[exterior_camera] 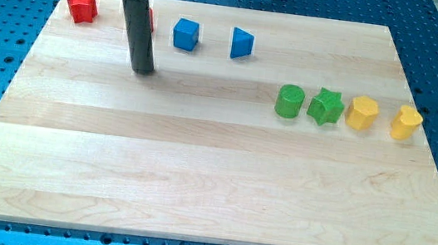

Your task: Push the blue cube into the blue triangle

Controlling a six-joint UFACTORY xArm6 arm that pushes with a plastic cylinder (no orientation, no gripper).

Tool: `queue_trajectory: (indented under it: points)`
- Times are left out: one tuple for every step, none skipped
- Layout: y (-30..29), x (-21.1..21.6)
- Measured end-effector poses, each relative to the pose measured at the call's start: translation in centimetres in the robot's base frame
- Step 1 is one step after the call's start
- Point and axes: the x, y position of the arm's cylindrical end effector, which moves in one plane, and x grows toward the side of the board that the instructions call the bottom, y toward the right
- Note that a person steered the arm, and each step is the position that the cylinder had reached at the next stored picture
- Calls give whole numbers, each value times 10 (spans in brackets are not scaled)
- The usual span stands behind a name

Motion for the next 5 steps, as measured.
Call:
queue_trajectory:
  points:
    - [1,-31]
    - [2,-52]
    - [15,-67]
    - [45,-74]
    - [68,-86]
